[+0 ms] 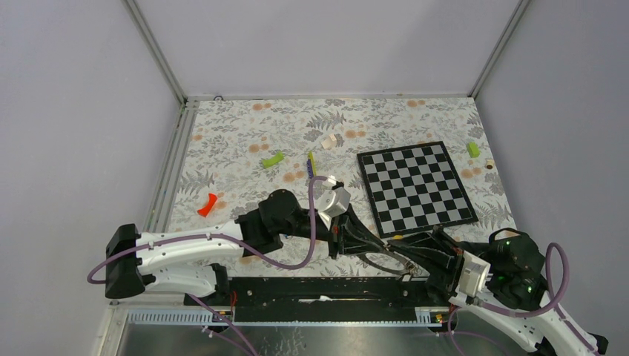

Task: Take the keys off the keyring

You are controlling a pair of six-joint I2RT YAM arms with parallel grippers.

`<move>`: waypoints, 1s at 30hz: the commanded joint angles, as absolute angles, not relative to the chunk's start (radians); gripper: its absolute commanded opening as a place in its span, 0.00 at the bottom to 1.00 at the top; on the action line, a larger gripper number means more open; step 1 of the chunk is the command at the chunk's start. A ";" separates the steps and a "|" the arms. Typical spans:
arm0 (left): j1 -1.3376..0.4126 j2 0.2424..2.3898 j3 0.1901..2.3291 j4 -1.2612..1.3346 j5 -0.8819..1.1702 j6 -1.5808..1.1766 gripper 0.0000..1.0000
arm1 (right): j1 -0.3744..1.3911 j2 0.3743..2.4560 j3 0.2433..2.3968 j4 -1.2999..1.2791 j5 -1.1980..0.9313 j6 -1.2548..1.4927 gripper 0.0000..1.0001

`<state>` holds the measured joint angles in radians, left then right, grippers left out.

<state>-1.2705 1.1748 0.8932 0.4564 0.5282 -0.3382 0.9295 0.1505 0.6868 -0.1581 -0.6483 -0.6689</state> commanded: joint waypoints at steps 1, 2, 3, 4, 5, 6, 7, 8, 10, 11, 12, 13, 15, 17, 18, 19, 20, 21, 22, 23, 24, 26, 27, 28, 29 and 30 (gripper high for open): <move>-1.275 1.199 0.954 0.483 0.594 -0.345 0.04 | 0.930 0.167 0.677 -0.016 -0.627 -0.639 0.00; -1.275 1.206 0.957 0.479 0.597 -0.345 0.06 | 0.930 0.168 0.671 -0.011 -0.630 -0.631 0.00; -1.275 1.210 0.959 0.478 0.601 -0.345 0.08 | 0.930 0.168 0.666 0.018 -0.630 -0.622 0.00; -1.275 1.214 0.961 0.476 0.606 -0.345 0.11 | 0.929 0.170 0.662 0.034 -0.630 -0.618 0.00; -1.275 1.217 0.962 0.476 0.610 -0.345 0.14 | 0.930 0.170 0.658 0.042 -0.633 -0.613 0.00; -1.275 1.218 0.962 0.474 0.613 -0.345 0.16 | 0.930 0.172 0.654 0.047 -0.634 -0.611 0.00; -1.275 1.218 0.962 0.474 0.612 -0.345 0.18 | 0.930 0.172 0.652 0.051 -0.635 -0.608 0.00; -1.275 1.218 0.961 0.471 0.608 -0.344 0.22 | 0.929 0.172 0.649 0.054 -0.636 -0.607 0.00; -1.275 1.211 0.955 0.467 0.597 -0.341 0.27 | 0.930 0.172 0.646 0.058 -0.634 -0.606 0.00; -1.275 1.207 0.951 0.464 0.590 -0.338 0.30 | 0.930 0.171 0.645 0.058 -0.634 -0.607 0.00; -1.275 1.201 0.946 0.460 0.580 -0.334 0.33 | 0.930 0.171 0.644 0.058 -0.632 -0.606 0.00; -1.275 1.193 0.942 0.456 0.570 -0.330 0.35 | 0.930 0.170 0.644 0.057 -0.631 -0.606 0.00; -1.275 1.178 0.931 0.443 0.543 -0.323 0.40 | 0.930 0.169 0.645 0.055 -0.628 -0.608 0.00; -1.275 1.158 0.922 0.427 0.517 -0.308 0.44 | 0.930 0.165 0.647 0.052 -0.620 -0.608 0.00; -1.275 1.147 0.917 0.418 0.501 -0.300 0.47 | 0.930 0.163 0.650 0.051 -0.617 -0.607 0.00; -1.275 1.134 0.912 0.408 0.485 -0.291 0.49 | 0.930 0.162 0.651 0.051 -0.613 -0.604 0.00; -1.275 1.119 0.905 0.398 0.465 -0.282 0.52 | 0.930 0.160 0.650 0.053 -0.606 -0.596 0.00; -1.275 1.105 0.898 0.387 0.445 -0.275 0.54 | 0.930 0.158 0.653 0.057 -0.595 -0.582 0.00; -1.275 1.089 0.892 0.376 0.425 -0.267 0.56 | 0.930 0.159 0.654 0.064 -0.580 -0.562 0.00; -1.275 1.070 0.886 0.365 0.403 -0.259 0.58 | 0.930 0.159 0.656 0.070 -0.571 -0.540 0.00; -1.275 1.052 0.878 0.353 0.379 -0.252 0.60 | 0.930 0.162 0.658 0.076 -0.560 -0.520 0.00; -1.275 1.011 0.862 0.331 0.330 -0.237 0.64 | 0.930 0.170 0.669 0.084 -0.539 -0.474 0.00; -1.275 0.988 0.854 0.323 0.303 -0.230 0.65 | 0.930 0.178 0.675 0.085 -0.525 -0.448 0.00; -1.275 0.963 0.843 0.316 0.275 -0.224 0.68 | 0.930 0.186 0.683 0.085 -0.509 -0.419 0.00; -1.275 0.941 0.834 0.308 0.241 -0.218 0.69 | 0.930 0.195 0.692 0.082 -0.492 -0.393 0.00; -1.275 0.917 0.826 0.300 0.213 -0.211 0.70 | 0.930 0.204 0.701 0.076 -0.476 -0.372 0.00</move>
<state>-1.2701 1.0061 0.8536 0.3088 0.3611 -0.2565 0.9291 0.1658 0.6403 -0.0002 -0.5655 -0.4980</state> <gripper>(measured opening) 0.683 0.083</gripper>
